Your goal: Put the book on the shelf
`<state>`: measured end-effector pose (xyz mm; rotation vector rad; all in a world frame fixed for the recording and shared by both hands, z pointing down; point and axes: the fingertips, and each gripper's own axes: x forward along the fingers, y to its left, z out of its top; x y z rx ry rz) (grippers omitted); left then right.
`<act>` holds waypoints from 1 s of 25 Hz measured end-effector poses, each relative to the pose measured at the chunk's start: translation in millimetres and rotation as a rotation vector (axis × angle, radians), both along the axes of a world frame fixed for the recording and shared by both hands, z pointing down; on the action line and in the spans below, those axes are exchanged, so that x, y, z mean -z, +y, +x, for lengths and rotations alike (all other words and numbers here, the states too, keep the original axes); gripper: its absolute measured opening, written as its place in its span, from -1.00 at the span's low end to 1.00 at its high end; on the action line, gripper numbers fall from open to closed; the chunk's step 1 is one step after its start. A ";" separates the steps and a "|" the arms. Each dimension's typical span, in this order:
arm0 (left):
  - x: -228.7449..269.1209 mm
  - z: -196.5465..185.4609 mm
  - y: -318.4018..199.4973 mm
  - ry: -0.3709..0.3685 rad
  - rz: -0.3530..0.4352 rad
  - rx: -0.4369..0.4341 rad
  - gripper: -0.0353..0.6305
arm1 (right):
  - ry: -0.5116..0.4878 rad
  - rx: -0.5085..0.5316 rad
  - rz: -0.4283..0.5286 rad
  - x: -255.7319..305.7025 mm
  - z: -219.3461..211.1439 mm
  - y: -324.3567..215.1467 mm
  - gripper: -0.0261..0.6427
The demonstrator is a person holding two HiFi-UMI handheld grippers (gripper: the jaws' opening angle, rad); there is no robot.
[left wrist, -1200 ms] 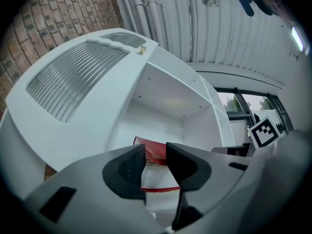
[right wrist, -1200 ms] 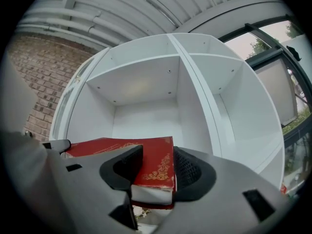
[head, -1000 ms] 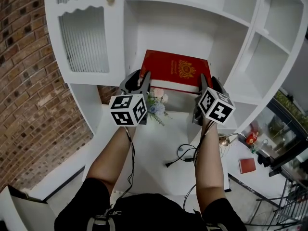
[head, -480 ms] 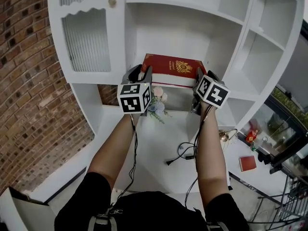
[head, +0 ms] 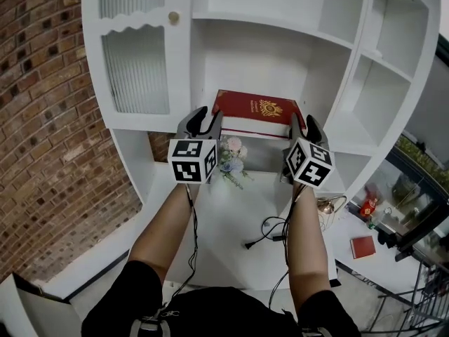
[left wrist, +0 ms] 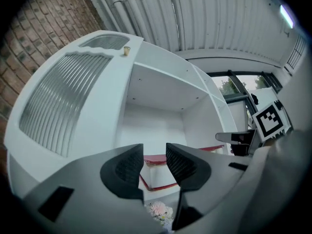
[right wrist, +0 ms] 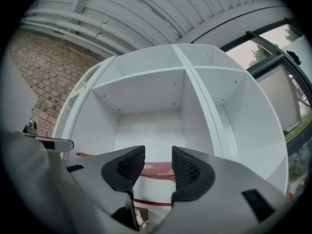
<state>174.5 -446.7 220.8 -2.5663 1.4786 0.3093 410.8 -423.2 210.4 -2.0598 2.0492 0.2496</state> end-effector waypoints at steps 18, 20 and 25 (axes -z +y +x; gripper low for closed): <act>-125.8 -21.4 78.3 -0.072 -0.132 -0.008 -0.85 | 0.011 0.085 -0.028 -128.6 -65.3 92.6 -0.88; -135.9 -20.6 82.6 -0.078 -0.152 -0.018 -0.85 | 0.012 0.091 -0.052 -137.6 -69.5 96.9 -0.89; -141.1 -18.9 90.2 -0.070 -0.163 -0.040 -0.85 | 0.010 0.089 -0.060 -141.2 -73.1 104.8 -0.89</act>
